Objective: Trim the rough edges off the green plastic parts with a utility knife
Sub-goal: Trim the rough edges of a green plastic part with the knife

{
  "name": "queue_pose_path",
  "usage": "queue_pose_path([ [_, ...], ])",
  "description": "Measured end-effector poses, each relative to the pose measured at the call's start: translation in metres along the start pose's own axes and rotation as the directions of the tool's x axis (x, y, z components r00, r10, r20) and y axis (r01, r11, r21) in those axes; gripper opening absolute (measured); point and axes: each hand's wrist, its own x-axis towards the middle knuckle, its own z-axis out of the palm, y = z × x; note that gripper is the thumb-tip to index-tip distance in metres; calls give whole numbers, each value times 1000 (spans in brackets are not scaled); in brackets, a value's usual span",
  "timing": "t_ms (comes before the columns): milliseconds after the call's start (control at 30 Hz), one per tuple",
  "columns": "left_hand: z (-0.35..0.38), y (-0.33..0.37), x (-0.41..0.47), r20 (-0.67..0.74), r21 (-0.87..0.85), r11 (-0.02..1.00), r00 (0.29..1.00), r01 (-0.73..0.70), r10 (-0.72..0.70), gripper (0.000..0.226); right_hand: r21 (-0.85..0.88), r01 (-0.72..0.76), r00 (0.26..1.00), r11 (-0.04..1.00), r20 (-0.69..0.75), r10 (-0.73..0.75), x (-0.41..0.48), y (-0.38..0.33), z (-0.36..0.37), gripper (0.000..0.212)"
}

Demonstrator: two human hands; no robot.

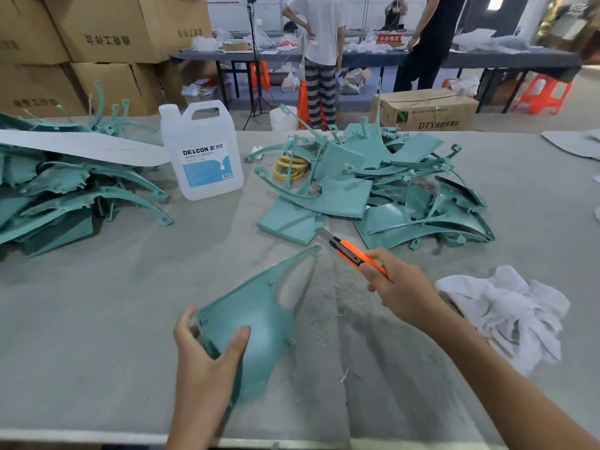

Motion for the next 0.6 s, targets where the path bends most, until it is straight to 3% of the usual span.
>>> queue_pose_path([
  [33, -5, -1, 3, -56, 225, 967, 989, -120, 136, 81, 39, 3, 1000, 999, -1, -3, -6, 0, 2, 12],
  [67, -10, -1, 6, -52, 434, 868, 955, -242, 292, 78, 70, 9, 1000, 998, 2, -9, -13, -1, 4, 11],
  [100, -13, 2, 9, 4, 559, 760, 917, -332, 398, 68, 97, 15, 1000, 995, 11, -16, -20, -2, 6, 12],
  [133, -15, 5, 11, 89, 610, 699, 908, -374, 409, 61, 128, 22, 999, 992, 19, -25, -27, -3, 9, 12],
  [167, -14, 10, 11, 176, 626, 684, 922, -375, 346, 63, 163, 32, 999, 986, 23, -36, -33, -4, 11, 12],
  [233, -10, 17, 10, 313, 644, 690, 937, -331, 157, 93, 208, 45, 999, 977, 7, -47, -43, -6, 15, 11],
  [300, -3, 20, 9, 373, 704, 620, 924, -345, 91, 116, 211, 48, 999, 976, -12, -46, -51, -5, 17, 13],
  [400, -1, 27, 9, 416, 754, 530, 907, -388, 71, 112, 212, 27, 1000, 977, 0, -27, -60, -2, 19, 16],
  [467, -7, 37, 10, 414, 752, 546, 909, -370, 45, 104, 212, 15, 1000, 977, 2, -16, -65, 0, 20, 16],
  [600, -23, 68, 4, 455, 571, 775, 890, -271, -24, 74, 203, 48, 998, 978, -59, -36, -72, -2, 21, 17],
])
